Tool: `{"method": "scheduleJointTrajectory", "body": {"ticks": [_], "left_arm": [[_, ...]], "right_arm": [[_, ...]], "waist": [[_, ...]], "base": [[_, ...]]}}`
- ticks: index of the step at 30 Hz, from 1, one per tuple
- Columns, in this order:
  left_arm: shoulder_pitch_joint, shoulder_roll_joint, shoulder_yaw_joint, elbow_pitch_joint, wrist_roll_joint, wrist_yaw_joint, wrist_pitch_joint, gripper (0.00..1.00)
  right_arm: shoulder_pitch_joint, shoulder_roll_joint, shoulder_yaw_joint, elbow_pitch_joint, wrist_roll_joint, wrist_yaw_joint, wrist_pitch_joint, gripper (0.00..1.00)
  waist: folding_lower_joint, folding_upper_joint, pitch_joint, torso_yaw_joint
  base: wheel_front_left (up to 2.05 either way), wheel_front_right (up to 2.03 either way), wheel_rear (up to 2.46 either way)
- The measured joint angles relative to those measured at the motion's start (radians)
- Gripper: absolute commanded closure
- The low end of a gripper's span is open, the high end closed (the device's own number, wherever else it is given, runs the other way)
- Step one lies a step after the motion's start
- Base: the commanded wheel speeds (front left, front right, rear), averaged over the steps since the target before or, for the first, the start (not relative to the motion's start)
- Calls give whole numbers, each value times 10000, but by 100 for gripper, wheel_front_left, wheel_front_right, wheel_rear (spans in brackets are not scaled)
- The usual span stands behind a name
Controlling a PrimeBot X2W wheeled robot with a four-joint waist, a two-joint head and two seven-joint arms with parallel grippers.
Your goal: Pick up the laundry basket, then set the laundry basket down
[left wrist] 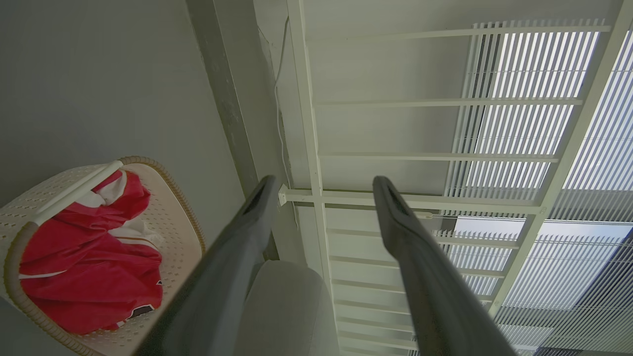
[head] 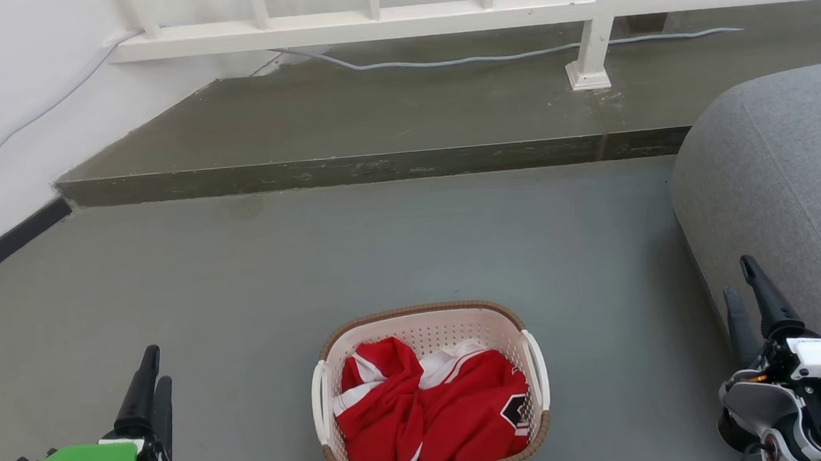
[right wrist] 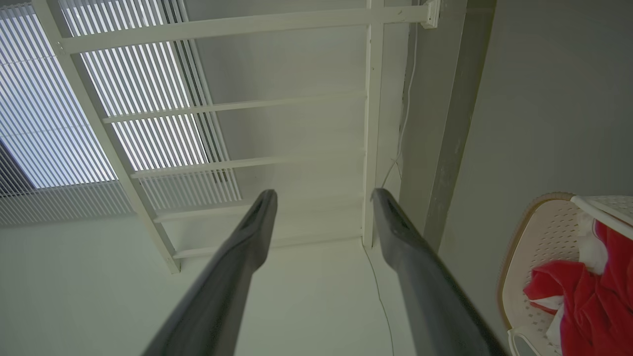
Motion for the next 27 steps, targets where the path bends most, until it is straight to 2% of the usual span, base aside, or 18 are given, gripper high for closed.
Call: {"method": "scheduleJointTrajectory", "body": {"ticks": [10,23,27], "left_arm": [[-58,40,-288,-370,489,0,-265,0],[-331,602,-874,-803,2502,-2,-941,0],[-361,757,-1057,-930,3289,8,-1081,0]], "right_arm": [[-8,-224,100,-186,-713,0,-357,0],[-71,-786,500,-441,-2650,-6,-867,0],[-179,-980,648,-568,-3448,-107,-978,0]], "waist": [[0,0,11,37],[0,0,7,94],[0,0,-2,111]], "base": [[0,0,0],[0,0,0],[0,0,0]]}}
